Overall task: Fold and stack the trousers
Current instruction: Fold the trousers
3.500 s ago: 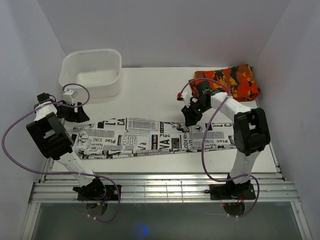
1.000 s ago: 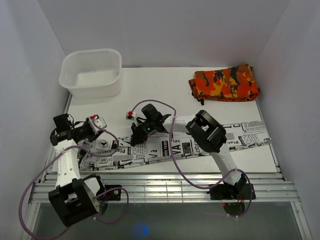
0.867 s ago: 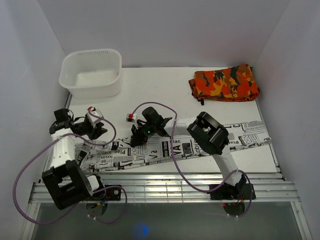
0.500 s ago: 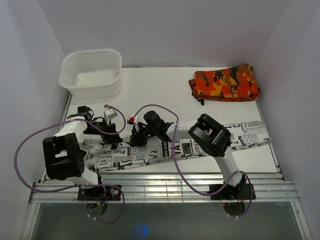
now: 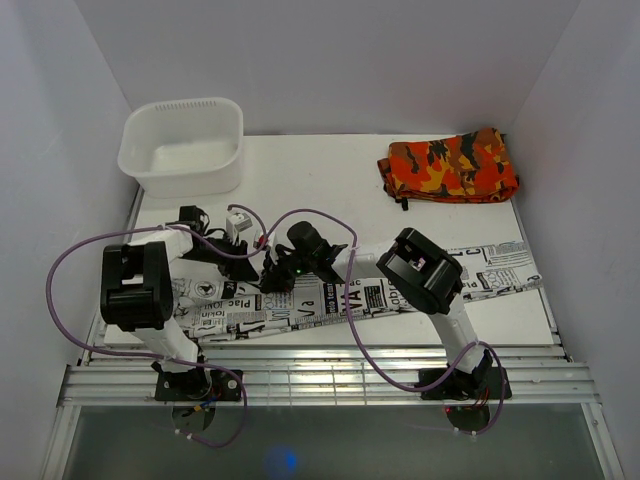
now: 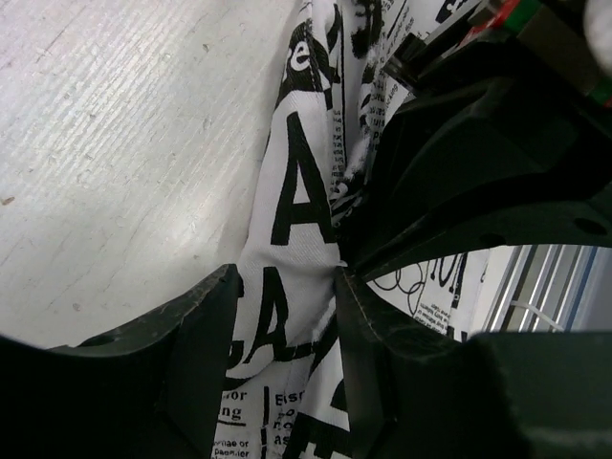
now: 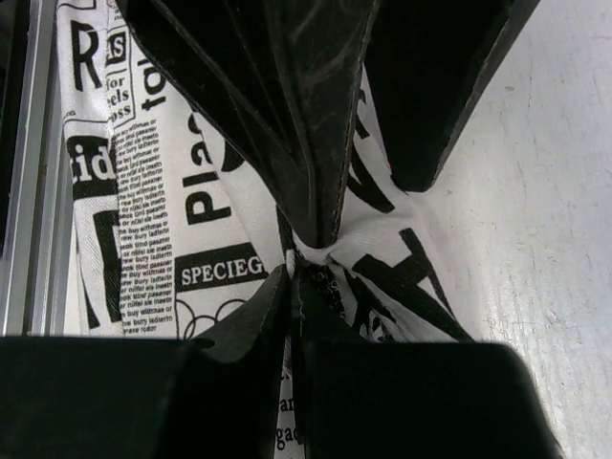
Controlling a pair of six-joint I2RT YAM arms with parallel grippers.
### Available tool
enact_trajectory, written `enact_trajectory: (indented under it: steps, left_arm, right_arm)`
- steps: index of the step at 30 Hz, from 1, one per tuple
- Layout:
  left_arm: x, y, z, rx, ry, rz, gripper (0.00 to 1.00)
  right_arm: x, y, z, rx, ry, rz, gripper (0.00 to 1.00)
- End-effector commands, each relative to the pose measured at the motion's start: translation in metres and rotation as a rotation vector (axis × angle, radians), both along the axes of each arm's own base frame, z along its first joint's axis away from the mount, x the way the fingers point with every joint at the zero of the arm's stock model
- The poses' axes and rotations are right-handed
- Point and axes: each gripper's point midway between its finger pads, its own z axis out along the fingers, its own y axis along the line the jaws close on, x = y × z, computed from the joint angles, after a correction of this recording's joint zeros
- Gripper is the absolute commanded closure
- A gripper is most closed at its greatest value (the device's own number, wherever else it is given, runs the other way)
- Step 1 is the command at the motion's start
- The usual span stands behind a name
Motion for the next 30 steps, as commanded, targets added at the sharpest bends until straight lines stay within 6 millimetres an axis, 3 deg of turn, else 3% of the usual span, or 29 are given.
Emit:
enact_trajectory:
  steps: [1,5,8,11,12,15,16,17,19,21,24,25,28,30]
  left_arm:
    - [0.0,-0.009,0.012,-0.071,-0.01,-0.018,0.47]
    - [-0.01,-0.013,0.015,-0.105,-0.022,-0.035,0.55]
    - [-0.014,-0.015,0.015,-0.114,-0.027,-0.038,0.71]
    - [-0.012,-0.014,0.014,-0.107,-0.023,-0.033,0.95]
    - [-0.01,-0.012,0.013,-0.093,-0.022,-0.025,1.0]
    - [0.0,-0.007,0.015,-0.069,-0.045,0.001,1.0]
    - [0.006,-0.003,0.018,-0.057,-0.063,0.012,1.0]
    - [0.01,0.0,0.019,-0.052,-0.072,0.024,1.0]
    - [0.019,0.004,0.023,-0.046,-0.089,0.035,1.0]
    - [0.024,0.007,0.024,-0.042,-0.091,0.037,1.0]
    - [0.033,0.007,0.026,-0.044,-0.091,0.035,1.0]
    - [0.035,0.007,0.023,-0.044,-0.079,0.037,1.0]
    - [0.048,0.011,0.023,-0.031,-0.081,0.045,1.0]
    - [0.059,0.014,0.025,-0.009,-0.094,0.051,1.0]
  right_arm:
    - [0.01,0.006,0.026,0.038,-0.059,-0.022,0.92]
    - [0.012,0.005,0.023,0.033,-0.049,-0.033,0.92]
    - [0.014,0.005,0.025,0.038,-0.042,-0.041,0.92]
    - [0.02,0.005,0.03,0.043,-0.043,-0.053,0.88]
    - [0.021,0.002,0.03,0.03,-0.035,-0.059,0.83]
    - [0.034,-0.01,0.047,0.019,-0.015,-0.094,0.52]
    - [0.032,-0.018,0.044,-0.024,0.014,-0.096,0.39]
    - [0.04,-0.028,0.055,-0.025,-0.012,-0.101,0.35]
    - [0.036,-0.046,0.056,-0.072,0.007,-0.089,0.28]
    - [0.035,-0.066,0.063,-0.082,0.008,-0.077,0.31]
    - [0.015,-0.09,0.05,-0.142,0.07,-0.042,0.58]
    - [0.011,-0.095,0.042,-0.166,0.076,-0.031,0.72]
    - [-0.007,-0.115,0.003,-0.285,0.177,-0.025,0.85]
    - [-0.016,-0.126,-0.026,-0.363,0.253,-0.035,0.88]
